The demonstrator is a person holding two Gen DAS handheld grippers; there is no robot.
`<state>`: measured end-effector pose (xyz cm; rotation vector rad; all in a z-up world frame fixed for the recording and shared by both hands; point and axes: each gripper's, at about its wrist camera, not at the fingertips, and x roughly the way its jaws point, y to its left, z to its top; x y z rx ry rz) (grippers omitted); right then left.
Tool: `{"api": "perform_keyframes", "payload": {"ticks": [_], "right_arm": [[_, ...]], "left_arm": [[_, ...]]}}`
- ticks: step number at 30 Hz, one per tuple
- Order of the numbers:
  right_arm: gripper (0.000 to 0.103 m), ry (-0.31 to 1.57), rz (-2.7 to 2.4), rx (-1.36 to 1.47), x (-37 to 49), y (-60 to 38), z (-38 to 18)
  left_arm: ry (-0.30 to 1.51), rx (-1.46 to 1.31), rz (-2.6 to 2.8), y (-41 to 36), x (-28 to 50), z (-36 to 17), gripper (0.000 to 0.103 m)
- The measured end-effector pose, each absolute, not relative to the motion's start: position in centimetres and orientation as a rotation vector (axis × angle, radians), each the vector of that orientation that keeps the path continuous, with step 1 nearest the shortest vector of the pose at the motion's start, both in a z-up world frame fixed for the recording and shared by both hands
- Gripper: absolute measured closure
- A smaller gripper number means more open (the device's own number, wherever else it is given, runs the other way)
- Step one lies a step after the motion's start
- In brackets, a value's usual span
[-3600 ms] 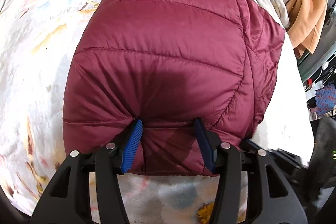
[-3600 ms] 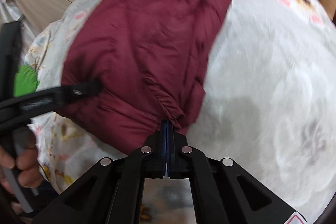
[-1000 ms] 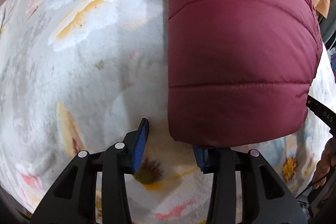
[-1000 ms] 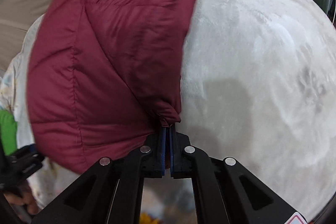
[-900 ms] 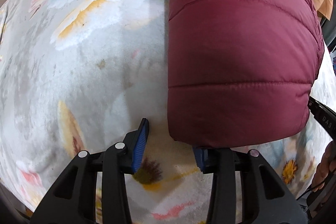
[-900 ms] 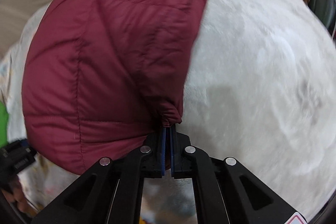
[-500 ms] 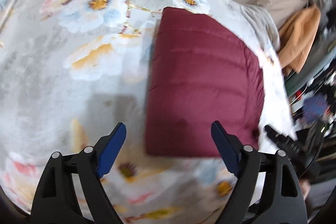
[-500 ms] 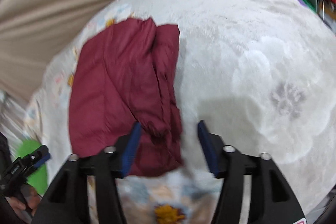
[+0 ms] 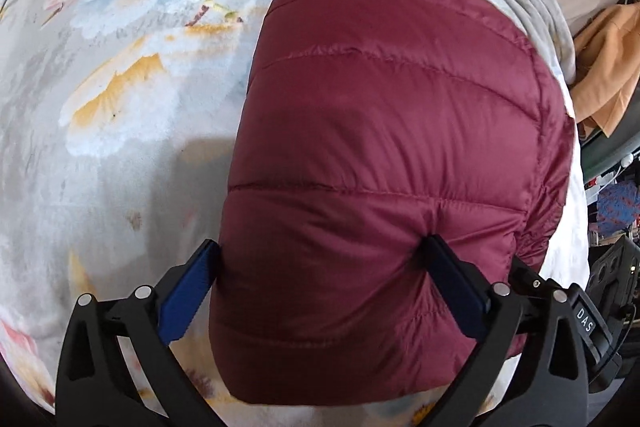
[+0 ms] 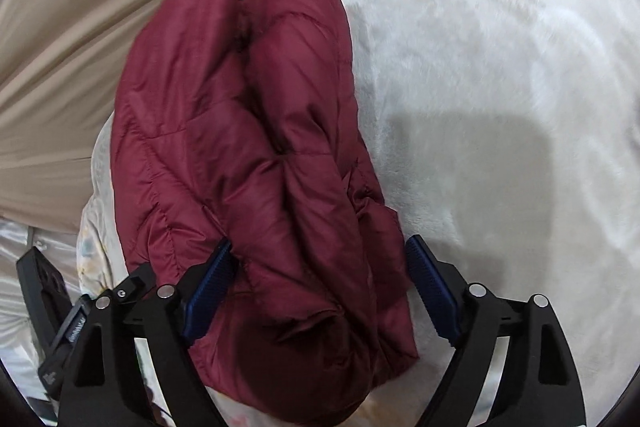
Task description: Fold large clothes
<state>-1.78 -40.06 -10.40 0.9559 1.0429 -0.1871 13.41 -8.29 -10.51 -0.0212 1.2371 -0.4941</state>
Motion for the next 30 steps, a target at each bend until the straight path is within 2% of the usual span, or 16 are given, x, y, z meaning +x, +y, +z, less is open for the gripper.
{"api": "perform_keyframes", "payload": {"ticks": [2,10,15,18,20,22,26,30], "right_arm": [[0.014,1.048,-0.180,0.959,-1.4,-40.2,-10.8],[0.013,1.066,-0.166,0.909,-0.9,-40.3,-10.1],[0.019,1.063,-0.155,0.898,-0.5,-39.8,-9.9],[0.043,1.055,-0.109,0.919,-0.2,-39.6,-9.6],[0.061,1.045,-0.083,0.938,0.1,-39.6,-9.0],[0.071,1.045,-0.073,0.906,0.3,-39.6,-7.9],[0.080,1.027,-0.074,0.843,-0.1,-39.3,-5.8],[0.082,1.009,-0.092,0.788,-0.9,-39.9,-4.3]], "left_arm": [[1.245,-0.026,-0.492,-8.4,13.6,-10.8,0.005],[1.262,-0.057,-0.510,-8.5,14.8,-12.5,0.005],[1.271,-0.066,-0.524,-8.6,15.0,-13.1,0.005],[1.270,-0.046,-0.539,-8.7,14.8,-12.7,0.007],[1.262,-0.033,-0.542,-8.9,14.3,-12.1,0.016],[1.251,-0.012,-0.545,-9.2,13.7,-11.3,0.024],[1.247,0.016,-0.578,-9.7,12.7,-10.0,0.037],[1.270,-0.021,-0.631,-9.7,11.5,-9.7,0.040]]}}
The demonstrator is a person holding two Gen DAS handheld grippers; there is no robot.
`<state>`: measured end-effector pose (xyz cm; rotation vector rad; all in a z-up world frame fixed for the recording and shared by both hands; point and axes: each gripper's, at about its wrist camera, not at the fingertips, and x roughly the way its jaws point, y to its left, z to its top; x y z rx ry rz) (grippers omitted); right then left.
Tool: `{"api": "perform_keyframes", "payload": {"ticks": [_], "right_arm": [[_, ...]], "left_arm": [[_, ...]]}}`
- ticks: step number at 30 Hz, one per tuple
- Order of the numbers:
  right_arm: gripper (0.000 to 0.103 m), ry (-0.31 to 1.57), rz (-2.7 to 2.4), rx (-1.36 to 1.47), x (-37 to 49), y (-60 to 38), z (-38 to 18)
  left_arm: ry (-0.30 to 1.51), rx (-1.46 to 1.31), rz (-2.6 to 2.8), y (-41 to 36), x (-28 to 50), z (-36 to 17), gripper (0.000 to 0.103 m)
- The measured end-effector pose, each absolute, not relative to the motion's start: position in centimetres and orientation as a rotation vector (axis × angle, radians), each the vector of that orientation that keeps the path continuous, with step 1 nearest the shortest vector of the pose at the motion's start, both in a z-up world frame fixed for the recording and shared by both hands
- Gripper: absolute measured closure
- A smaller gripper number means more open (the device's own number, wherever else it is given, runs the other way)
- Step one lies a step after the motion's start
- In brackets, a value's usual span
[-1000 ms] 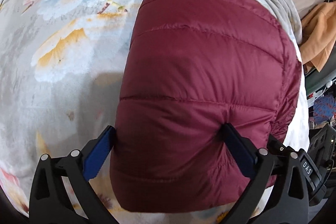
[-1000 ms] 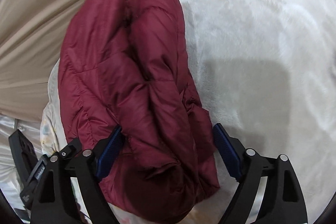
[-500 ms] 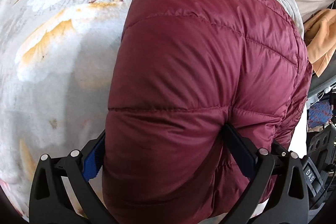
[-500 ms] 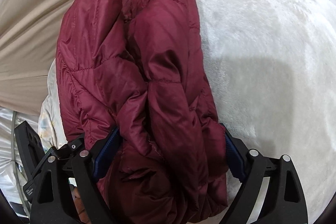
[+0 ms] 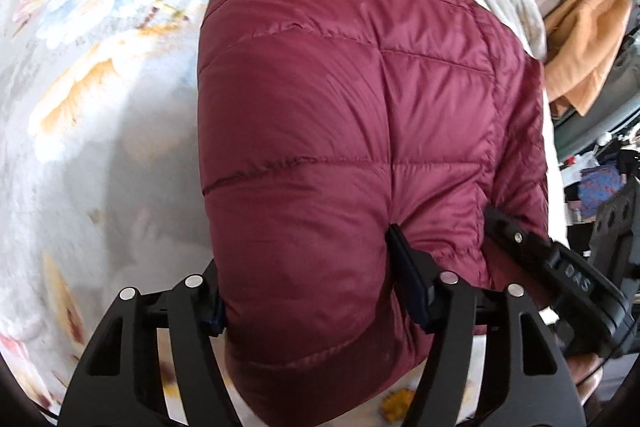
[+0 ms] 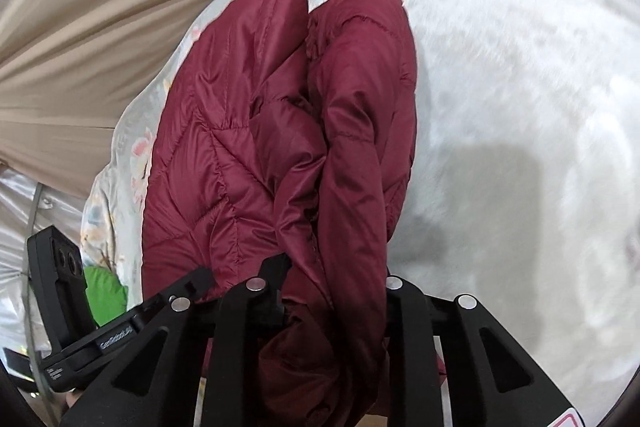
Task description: Fold large clothes
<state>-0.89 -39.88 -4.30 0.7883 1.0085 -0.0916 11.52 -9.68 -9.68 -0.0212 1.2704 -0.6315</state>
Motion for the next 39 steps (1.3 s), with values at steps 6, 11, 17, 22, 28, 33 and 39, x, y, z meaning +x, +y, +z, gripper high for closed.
{"api": "perform_keyframes", "payload": {"ticks": [6,11,17,22,28,33,39], "right_arm": [[0.080,1.035,-0.103,0.851,-0.6,-41.2,-6.0],[0.070,1.044,-0.065,0.978,-0.7,-43.2,-8.4],[0.085,0.931,0.012,0.879,-1.2,-42.3,-2.9],[0.085,0.741,0.083,0.802,-2.9,-41.4,6.4],[0.085,0.463,0.205,0.694,-4.7,-38.1,17.4],[0.085,0.398,0.282,0.656,-1.8,-34.1,20.4],[0.083,0.543,0.304,0.686,5.4,-31.3,13.5]], "left_arm": [[1.302,-0.033,-0.597,-9.7,12.0,-11.0,0.021],[1.339,-0.164,-0.638,-8.9,13.4,-13.5,0.024],[1.196,-0.164,-0.755,-7.7,12.7,-6.9,0.067],[0.935,-0.159,-0.877,-4.3,10.9,3.5,0.068],[0.607,-0.157,-0.943,0.1,9.3,13.7,0.068],[0.526,-0.133,-0.893,4.5,12.3,15.1,0.067],[0.667,-0.109,-0.795,7.1,18.6,6.7,0.066]]}}
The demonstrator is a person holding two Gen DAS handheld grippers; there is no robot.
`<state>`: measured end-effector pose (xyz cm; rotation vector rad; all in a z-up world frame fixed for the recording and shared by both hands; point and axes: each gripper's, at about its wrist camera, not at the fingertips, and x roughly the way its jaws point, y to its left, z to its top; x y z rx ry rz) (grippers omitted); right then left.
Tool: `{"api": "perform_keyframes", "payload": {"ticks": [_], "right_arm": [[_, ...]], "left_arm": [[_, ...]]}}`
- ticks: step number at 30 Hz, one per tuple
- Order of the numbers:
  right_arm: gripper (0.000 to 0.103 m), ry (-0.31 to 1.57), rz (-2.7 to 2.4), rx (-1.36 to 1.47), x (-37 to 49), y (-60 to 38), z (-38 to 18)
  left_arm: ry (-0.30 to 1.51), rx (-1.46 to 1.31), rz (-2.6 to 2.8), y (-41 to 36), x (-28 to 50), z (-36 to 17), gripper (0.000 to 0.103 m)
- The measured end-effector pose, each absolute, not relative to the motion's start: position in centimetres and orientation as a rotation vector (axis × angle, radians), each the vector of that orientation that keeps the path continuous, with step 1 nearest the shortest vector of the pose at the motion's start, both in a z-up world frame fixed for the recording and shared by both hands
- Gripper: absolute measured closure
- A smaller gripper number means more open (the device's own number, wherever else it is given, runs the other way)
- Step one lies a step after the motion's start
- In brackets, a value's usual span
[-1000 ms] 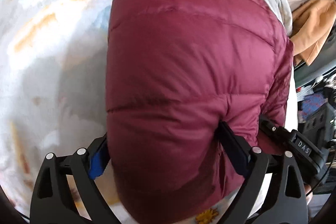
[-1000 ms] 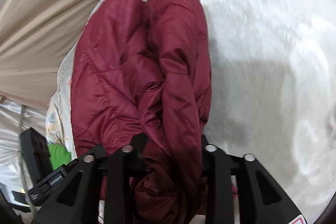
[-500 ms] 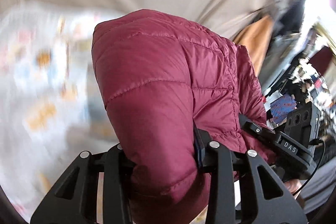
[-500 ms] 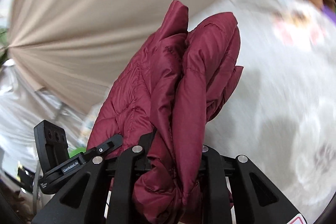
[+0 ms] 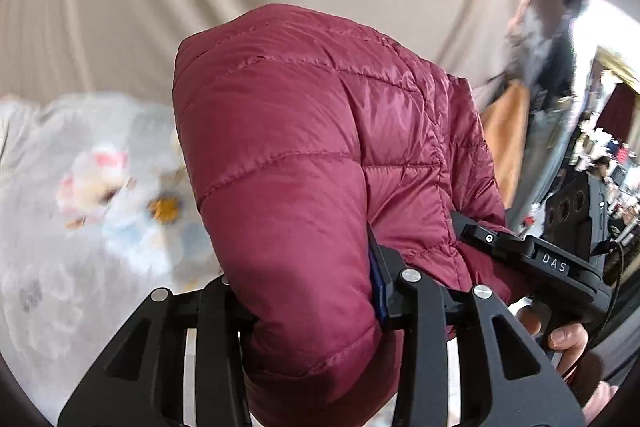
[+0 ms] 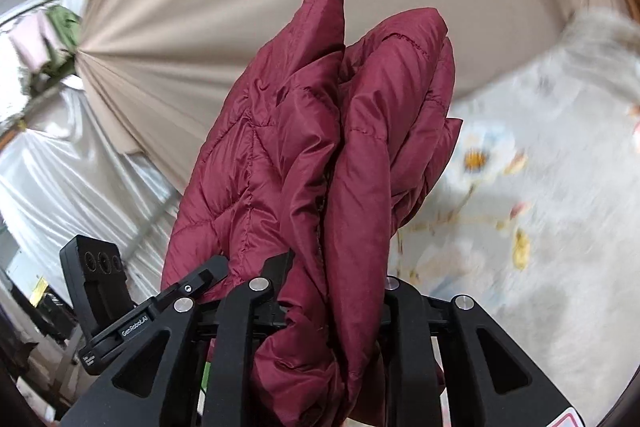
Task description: Fold large clothes
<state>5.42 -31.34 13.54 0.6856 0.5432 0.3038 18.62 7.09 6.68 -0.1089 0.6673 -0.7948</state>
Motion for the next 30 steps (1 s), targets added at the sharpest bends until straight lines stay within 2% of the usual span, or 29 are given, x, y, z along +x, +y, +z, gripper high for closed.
{"api": "perform_keyframes", "payload": {"ticks": [6,7,8,11,16,18,19,20,22,25,30], "right_arm": [[0.079,0.809,0.199,0.713,12.8,-29.0,-0.8],[0.077,0.872,0.165,0.719,13.6,-29.0,-3.6],[0.067,0.937,0.120,0.718,14.0,-29.1,-6.2],[0.054,0.926,0.094,0.783,12.6,-30.8,-8.9],[0.052,0.800,-0.017,0.852,6.3,-35.1,-4.8],[0.070,0.738,-0.039,0.834,4.1,-35.7,-1.7],[0.086,0.739,-0.032,0.793,4.4,-34.3,-0.3],[0.095,0.751,-0.020,0.746,4.5,-33.6,0.6],[0.101,0.779,0.022,0.614,6.2,-30.3,2.0],[0.103,0.823,0.031,0.377,9.1,-25.4,2.2],[0.103,0.959,-0.043,0.239,12.5,-23.4,-3.1]], "left_arm": [[0.864,-0.043,-0.697,5.4,24.8,-7.1,0.065],[0.903,-0.016,-0.671,4.9,25.5,-9.6,0.060],[0.902,-0.020,-0.641,5.0,25.6,-11.3,0.051],[0.869,-0.061,-0.631,6.1,24.9,-12.2,0.041],[0.825,-0.038,-0.582,9.5,22.1,-7.7,0.040],[0.803,-0.044,-0.557,10.5,20.3,-5.3,0.040],[0.800,-0.062,-0.561,10.8,19.7,-4.5,0.040],[0.804,-0.072,-0.569,10.4,19.4,-4.2,0.041],[0.836,-0.074,-0.580,9.0,19.3,-4.0,0.041],[0.912,-0.059,-0.524,7.4,20.2,-5.9,0.045],[1.021,-0.010,-0.412,7.9,21.7,-10.2,0.045]]}}
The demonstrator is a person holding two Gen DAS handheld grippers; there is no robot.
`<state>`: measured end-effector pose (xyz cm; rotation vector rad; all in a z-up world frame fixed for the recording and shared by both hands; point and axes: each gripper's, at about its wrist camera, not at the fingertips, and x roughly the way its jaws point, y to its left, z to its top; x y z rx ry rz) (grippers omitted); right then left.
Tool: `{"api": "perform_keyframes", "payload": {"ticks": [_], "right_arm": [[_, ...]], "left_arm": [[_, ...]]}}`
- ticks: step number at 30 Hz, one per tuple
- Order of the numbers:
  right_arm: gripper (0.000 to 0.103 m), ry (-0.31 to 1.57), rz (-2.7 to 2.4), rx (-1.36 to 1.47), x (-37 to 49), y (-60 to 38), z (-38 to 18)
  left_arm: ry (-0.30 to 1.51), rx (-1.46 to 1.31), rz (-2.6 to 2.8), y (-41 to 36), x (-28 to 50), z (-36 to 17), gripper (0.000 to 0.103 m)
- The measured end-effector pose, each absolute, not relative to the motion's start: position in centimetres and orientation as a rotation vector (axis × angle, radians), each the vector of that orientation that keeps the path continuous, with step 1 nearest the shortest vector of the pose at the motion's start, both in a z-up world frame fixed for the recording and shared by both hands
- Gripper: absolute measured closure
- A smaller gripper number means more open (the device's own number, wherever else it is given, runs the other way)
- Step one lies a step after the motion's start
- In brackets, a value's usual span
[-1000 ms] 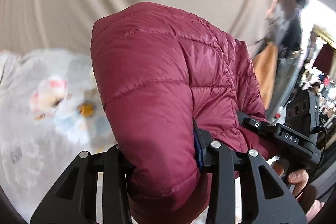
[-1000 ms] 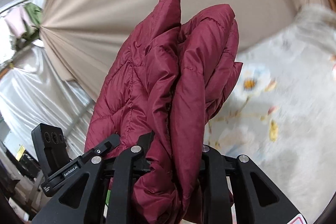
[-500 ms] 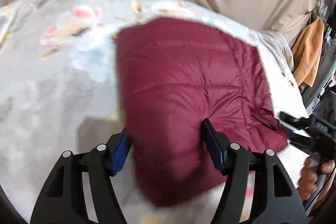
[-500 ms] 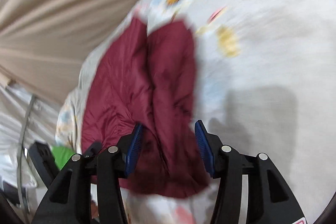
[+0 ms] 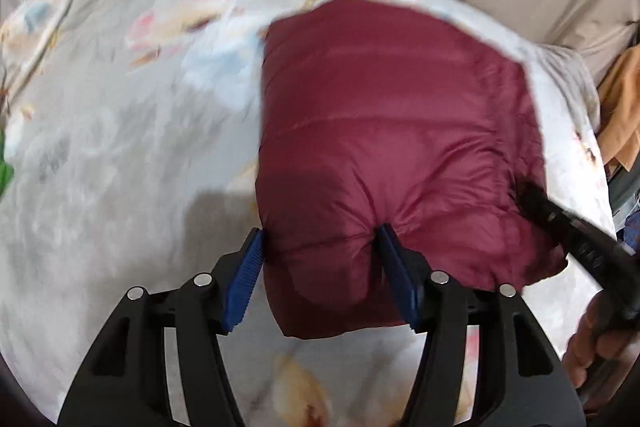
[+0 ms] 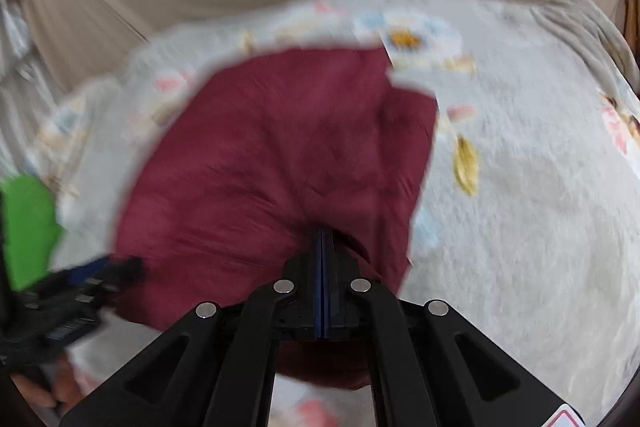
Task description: Fold large clothes
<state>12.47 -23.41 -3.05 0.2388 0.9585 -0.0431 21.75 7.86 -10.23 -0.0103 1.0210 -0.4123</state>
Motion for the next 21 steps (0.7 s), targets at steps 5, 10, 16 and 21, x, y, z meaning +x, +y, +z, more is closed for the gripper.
{"api": "perform_keyframes", "payload": {"ticks": [5,10,16,21], "right_arm": [[0.103,1.022,-0.035,0.353,10.6,-23.9,-8.5],[0.103,0.970,-0.068,0.355,11.3,-24.6,-4.1],[0.103,0.928,-0.157,0.280,18.3,-25.8,-1.2],[0.103,1.031,-0.169,0.331,21.2,-26.9,-6.5]], "left_arm": [[1.060,-0.010,-0.424,8.1,21.3,-12.3,0.042],[1.053,0.011,-0.410,8.1,21.2,-11.2,0.042],[1.049,0.024,-0.408,7.8,20.8,-11.1,0.042],[1.041,0.038,-0.420,7.4,20.8,-11.0,0.037]]}}
